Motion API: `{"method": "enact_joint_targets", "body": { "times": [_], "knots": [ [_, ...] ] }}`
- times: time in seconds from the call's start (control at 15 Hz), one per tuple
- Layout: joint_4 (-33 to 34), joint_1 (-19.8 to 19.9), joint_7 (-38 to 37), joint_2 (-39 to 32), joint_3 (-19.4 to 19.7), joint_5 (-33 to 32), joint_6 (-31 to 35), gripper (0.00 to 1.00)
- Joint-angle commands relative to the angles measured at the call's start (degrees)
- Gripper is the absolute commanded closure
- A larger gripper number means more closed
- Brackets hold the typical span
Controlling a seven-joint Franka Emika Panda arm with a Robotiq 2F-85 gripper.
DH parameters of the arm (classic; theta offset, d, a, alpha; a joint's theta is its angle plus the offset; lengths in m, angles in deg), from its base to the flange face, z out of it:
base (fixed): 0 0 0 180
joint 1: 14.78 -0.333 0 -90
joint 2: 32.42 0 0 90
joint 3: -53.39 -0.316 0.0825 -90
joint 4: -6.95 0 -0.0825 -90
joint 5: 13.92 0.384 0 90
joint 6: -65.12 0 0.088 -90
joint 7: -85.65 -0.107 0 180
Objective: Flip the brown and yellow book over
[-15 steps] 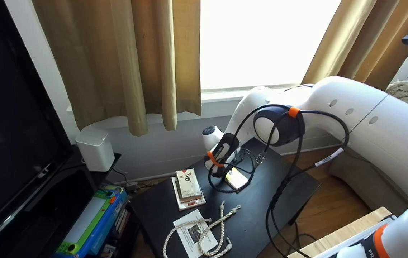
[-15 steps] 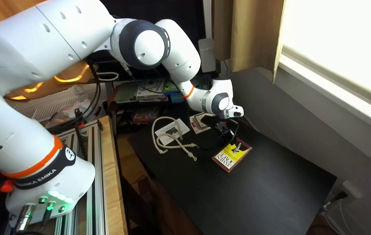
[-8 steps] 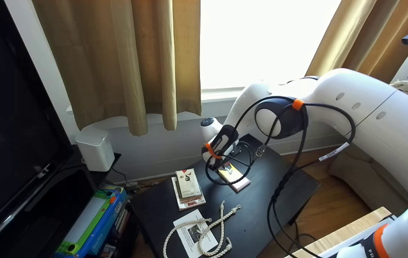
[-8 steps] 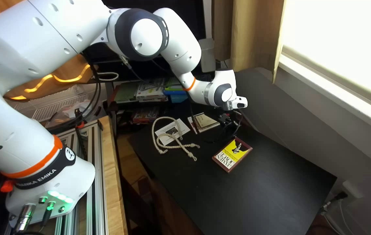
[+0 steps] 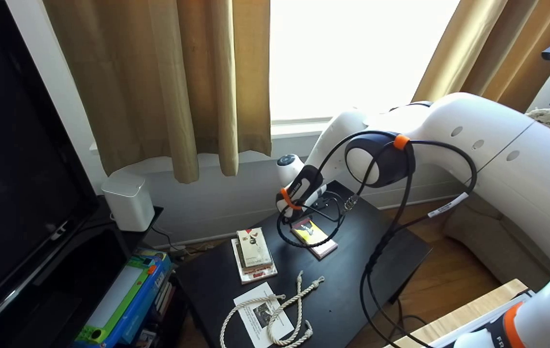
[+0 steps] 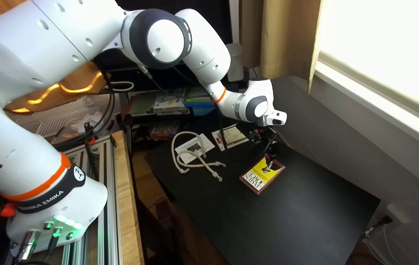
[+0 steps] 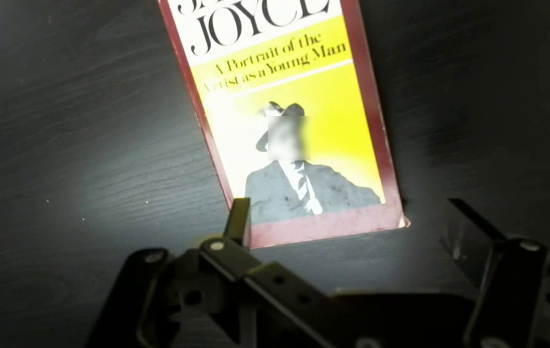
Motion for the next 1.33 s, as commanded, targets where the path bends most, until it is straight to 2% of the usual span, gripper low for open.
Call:
{"method": "enact_joint_targets", "body": {
  "times": [0.0, 0.87, 0.93, 1.07, 1.13, 1.27],
  "knots": [
    [3.5, 1.2, -2.5, -3.3, -0.5, 4.3, 0.9, 0.0],
    [16.0, 4.3, -5.8, -11.6, -1.5, 11.3, -2.1, 0.0],
    [11.7, 4.2, -6.1, -8.8, -1.9, 11.3, -0.4, 0.0],
    [11.6, 4.5, -6.1, -8.7, -2.3, 11.6, -0.5, 0.0],
    [11.5, 4.6, -6.1, -8.7, -2.5, 11.7, -0.6, 0.02],
    [11.4, 4.9, -6.0, -8.6, -2.9, 12.0, -0.8, 0.27]
  ]
}}
